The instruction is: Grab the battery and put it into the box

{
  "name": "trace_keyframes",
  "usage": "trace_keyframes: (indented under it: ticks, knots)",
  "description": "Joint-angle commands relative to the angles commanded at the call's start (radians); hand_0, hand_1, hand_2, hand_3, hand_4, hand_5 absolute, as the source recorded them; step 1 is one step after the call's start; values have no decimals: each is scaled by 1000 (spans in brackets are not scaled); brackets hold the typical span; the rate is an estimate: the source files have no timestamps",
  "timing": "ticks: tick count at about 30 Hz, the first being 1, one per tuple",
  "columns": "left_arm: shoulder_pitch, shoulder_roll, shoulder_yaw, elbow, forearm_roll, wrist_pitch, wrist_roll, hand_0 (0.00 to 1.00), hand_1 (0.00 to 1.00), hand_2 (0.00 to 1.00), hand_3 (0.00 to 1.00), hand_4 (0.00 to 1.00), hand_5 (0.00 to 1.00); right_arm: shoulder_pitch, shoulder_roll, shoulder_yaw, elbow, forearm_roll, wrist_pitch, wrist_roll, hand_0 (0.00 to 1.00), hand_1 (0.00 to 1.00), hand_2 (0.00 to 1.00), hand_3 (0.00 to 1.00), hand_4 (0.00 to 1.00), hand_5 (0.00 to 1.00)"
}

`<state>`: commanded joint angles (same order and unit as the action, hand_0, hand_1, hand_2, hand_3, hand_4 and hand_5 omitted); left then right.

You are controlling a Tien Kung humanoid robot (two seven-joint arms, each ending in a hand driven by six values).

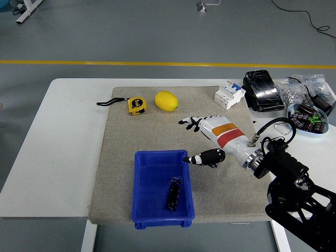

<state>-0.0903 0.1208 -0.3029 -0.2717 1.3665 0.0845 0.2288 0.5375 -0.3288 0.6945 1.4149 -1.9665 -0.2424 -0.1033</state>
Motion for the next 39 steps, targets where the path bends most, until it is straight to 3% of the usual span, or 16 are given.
trace_keyframes:
  ticks: [6,17,37,38,39]
  knots:
    - [0,-4,-9,0,9,-2,0,738,703,759,661,675,702,-19,9,34,-124,36,-14,14,425,579,677,813,998,357]
    - [1,-8,-17,-2,21,-4,0,738,705,759,660,675,707,-49,23,15,-216,63,-46,33,420,576,673,808,998,355]
    - [10,-7,-29,-6,38,-12,1,735,706,762,658,671,710,-46,109,-59,-375,128,-168,72,414,560,659,780,998,362]
    - [10,-7,-29,-6,38,-12,1,735,707,763,658,669,716,-45,111,-63,-382,134,-175,76,344,502,592,737,998,329]
    - [10,-7,-30,-6,39,-13,1,735,707,763,658,669,716,-44,113,-65,-386,139,-178,79,344,502,592,737,998,329]
